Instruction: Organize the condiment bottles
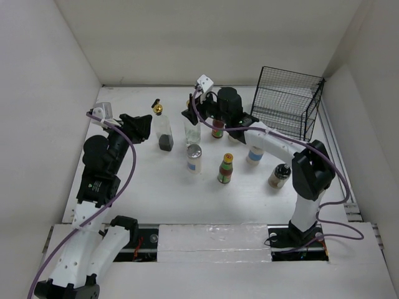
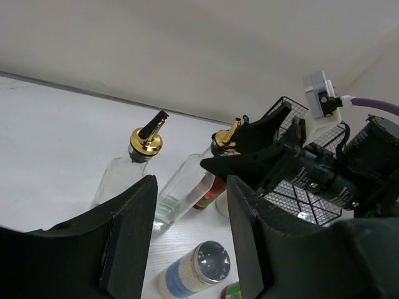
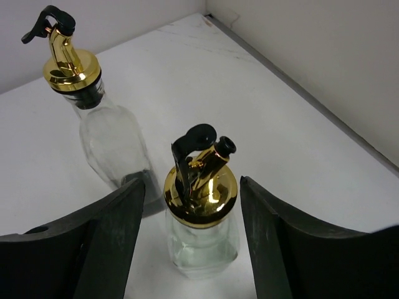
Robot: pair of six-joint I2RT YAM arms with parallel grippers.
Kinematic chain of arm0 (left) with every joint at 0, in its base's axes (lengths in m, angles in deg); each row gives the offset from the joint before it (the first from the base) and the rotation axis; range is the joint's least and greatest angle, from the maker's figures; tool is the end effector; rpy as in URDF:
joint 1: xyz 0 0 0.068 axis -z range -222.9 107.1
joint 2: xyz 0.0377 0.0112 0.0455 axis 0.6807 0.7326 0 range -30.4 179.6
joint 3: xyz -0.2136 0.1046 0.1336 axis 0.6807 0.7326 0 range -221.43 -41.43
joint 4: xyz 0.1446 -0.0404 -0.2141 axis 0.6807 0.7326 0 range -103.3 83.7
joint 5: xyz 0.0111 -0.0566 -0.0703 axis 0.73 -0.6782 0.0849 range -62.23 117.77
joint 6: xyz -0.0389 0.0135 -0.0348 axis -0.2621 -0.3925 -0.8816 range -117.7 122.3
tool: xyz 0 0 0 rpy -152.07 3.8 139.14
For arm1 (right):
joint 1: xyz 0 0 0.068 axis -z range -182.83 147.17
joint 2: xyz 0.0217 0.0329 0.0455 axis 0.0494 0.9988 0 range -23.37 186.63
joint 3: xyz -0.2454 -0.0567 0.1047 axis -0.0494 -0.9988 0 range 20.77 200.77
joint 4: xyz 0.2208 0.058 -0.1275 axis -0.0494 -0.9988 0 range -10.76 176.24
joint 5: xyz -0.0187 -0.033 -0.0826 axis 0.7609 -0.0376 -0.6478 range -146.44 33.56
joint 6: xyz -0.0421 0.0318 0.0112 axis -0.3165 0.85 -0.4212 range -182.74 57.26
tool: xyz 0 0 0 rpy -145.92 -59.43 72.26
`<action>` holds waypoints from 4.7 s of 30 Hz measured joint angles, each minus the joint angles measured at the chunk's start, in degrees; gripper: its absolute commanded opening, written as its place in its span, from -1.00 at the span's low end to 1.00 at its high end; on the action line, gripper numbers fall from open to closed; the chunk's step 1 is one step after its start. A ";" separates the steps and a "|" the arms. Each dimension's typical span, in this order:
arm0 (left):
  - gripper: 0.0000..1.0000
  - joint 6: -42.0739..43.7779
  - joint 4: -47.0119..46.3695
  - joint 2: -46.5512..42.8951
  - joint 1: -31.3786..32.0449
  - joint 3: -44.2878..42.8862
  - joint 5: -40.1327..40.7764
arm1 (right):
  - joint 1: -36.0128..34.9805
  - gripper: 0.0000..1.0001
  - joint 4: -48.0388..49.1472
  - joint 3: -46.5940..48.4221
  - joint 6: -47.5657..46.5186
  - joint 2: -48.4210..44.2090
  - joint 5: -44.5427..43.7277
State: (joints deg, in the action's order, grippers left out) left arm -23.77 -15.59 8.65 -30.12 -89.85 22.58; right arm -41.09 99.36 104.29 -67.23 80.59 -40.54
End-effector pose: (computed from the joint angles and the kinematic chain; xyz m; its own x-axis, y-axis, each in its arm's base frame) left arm 0.1496 -0.0372 0.4011 0.0423 -0.4583 -0.8878 0.3622 0.8352 -0.4139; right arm 0.3407 0.2812 0.3267 -0.0362 -0.1245 -0.9916 -0.8143 0.5789 -0.0429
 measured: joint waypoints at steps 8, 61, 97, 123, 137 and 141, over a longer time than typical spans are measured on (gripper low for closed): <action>-0.09 -0.02 -0.02 0.15 0.00 0.00 -0.15 | 0.11 -0.42 4.13 1.27 1.81 5.33 1.88; -0.06 -1.46 -0.85 -0.04 0.02 0.50 -2.71 | 33.66 -0.94 -9.40 30.73 8.72 -1.92 -17.53; -0.04 -1.68 -1.33 0.59 0.00 0.83 -3.85 | 27.65 -0.99 -4.94 25.59 5.33 8.24 -45.57; -0.04 -1.68 -1.36 0.87 0.00 0.83 -3.82 | 26.53 0.37 -0.66 17.29 7.69 12.57 -46.86; -0.04 -1.68 -1.33 0.85 0.00 0.83 -3.76 | 27.47 0.69 -2.03 17.22 7.91 4.59 -42.42; -0.04 -1.70 -1.31 0.83 0.00 0.83 -3.54 | 27.74 0.76 -2.62 17.25 6.38 1.99 -42.49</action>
State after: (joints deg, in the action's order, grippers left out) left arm -25.47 -16.90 9.48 -30.12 -89.02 19.04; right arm -13.36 96.74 121.54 -60.84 82.58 -83.03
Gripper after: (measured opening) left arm 0.480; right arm 0.878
